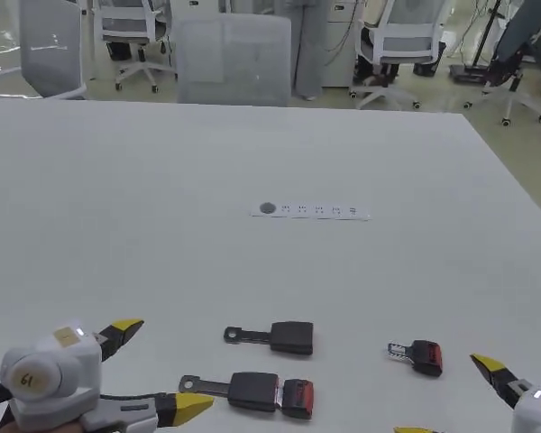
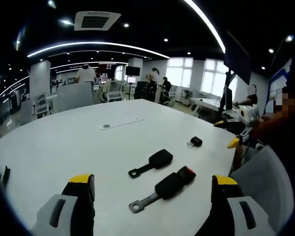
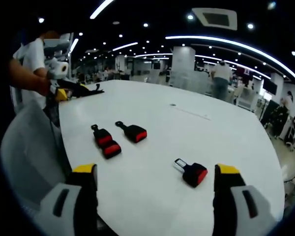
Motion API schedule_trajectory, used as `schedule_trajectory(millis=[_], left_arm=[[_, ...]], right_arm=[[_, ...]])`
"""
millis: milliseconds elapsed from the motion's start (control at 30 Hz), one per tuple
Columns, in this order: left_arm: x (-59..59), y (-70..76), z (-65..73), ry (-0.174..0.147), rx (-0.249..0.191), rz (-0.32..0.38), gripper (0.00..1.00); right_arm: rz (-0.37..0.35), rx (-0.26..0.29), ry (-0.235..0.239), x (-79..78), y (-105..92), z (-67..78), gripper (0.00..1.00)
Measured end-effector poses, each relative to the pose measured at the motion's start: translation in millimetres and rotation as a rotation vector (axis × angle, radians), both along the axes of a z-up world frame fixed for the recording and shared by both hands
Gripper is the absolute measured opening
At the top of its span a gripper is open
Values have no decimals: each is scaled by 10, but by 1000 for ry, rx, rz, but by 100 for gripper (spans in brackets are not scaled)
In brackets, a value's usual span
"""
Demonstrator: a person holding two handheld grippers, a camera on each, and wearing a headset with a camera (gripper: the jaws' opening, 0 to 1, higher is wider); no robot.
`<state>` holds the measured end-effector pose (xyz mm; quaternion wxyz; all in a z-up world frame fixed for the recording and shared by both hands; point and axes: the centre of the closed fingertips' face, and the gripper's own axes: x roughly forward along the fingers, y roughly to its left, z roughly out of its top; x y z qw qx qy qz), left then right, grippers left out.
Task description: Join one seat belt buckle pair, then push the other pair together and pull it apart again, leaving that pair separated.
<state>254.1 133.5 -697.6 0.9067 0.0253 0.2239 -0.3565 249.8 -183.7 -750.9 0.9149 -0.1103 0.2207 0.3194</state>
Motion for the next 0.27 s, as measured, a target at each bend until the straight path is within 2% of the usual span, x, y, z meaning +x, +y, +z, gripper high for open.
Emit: schedule_trajectory(millis=[267], left_arm=[[-24, -2, 34, -1, -1, -19, 100]], right_arm=[[0, 10, -5, 3, -4, 16, 100]])
